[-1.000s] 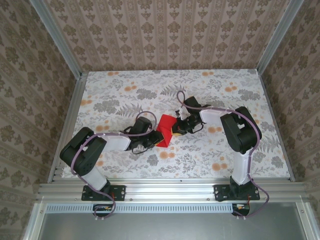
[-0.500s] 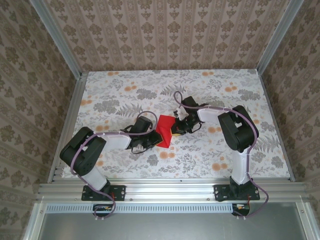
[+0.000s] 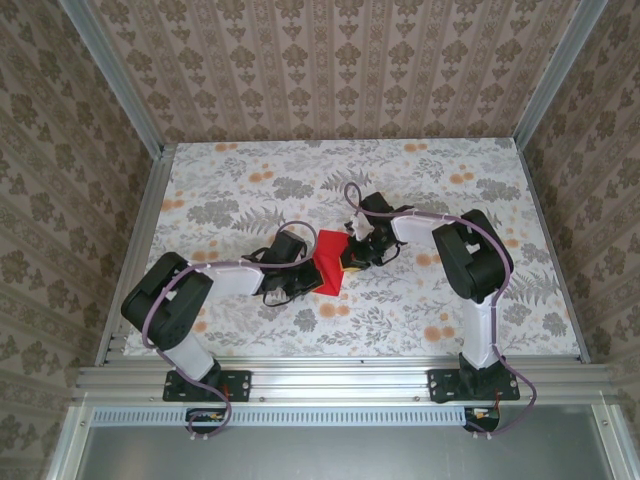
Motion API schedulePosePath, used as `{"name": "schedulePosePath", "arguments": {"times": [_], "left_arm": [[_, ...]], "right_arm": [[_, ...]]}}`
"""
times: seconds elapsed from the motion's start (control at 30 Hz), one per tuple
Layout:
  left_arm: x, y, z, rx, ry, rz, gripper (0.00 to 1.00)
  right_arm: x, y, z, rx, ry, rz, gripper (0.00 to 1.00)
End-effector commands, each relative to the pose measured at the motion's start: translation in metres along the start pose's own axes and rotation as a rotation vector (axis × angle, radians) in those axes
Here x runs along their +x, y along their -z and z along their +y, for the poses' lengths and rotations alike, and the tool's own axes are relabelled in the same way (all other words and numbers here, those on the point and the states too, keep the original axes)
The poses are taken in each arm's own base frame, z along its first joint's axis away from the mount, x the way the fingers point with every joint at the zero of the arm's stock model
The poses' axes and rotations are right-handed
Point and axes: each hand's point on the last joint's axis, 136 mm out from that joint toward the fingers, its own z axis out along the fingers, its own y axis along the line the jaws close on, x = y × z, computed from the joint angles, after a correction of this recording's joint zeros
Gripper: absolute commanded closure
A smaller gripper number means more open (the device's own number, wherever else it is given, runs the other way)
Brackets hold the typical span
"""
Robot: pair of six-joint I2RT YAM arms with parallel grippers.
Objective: Fold a paper plane with a square sheet of paper (pick it up from the middle)
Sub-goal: Fold the triangle a second time at the center of the table.
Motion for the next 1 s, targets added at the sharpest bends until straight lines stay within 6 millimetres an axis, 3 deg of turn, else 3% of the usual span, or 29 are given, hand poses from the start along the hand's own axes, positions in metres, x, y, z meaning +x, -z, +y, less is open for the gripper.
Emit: {"name": "schedulePosePath", "arguments": {"times": [0.0,0.7,0.97], "left_arm": [[0.005,-0.003,0.019,-0.078,-0.007,0.032,0.93],[0.005,-0.004,0.017,-0.076,-0.021,0.039,0.95],[-0.005,0.003,-0.003,-0.038,-0.051,0.015,0.92]], "right_arm": [[0.0,-0.002,-0.003,0.036,0.019,0.011,0.96],[-0.005,-0.002,-0.013,0.095,0.012,-0.001,0.93],[-0.001,-0.004,-0.022,0.129,0.001,0.009,0.96]]}}
